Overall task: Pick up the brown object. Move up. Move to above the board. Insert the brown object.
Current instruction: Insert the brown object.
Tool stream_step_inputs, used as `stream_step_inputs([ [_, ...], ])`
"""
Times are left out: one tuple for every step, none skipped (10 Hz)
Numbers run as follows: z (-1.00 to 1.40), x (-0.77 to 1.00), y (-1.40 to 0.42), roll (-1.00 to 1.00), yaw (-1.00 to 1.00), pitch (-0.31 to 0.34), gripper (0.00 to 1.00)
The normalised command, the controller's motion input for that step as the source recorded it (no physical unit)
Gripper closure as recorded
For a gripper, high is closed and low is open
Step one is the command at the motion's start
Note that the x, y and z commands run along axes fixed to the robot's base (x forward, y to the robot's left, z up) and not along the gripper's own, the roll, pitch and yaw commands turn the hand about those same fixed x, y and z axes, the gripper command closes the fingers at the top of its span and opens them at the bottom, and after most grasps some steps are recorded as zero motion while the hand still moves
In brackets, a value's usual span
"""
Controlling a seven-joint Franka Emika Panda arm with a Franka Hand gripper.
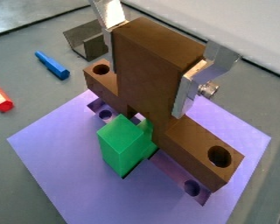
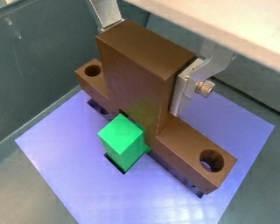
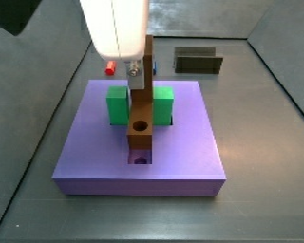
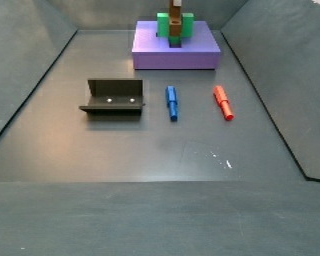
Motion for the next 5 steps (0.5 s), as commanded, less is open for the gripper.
stream_step_inputs([
  [-0.20, 0.06, 0.00, 0.03, 0.03, 0.000, 1.00],
  [-0.20, 0.04, 0.00, 0.04, 0.03, 0.000, 1.00],
  [-0.21, 0.01, 0.00, 0.03, 0.03, -0.010, 1.00],
  [-0.24, 0.00, 0.00, 0.03, 0.03, -0.034, 1.00],
  [-0.24, -0.02, -0.06, 0.08, 0.05, -0.071, 1.00],
])
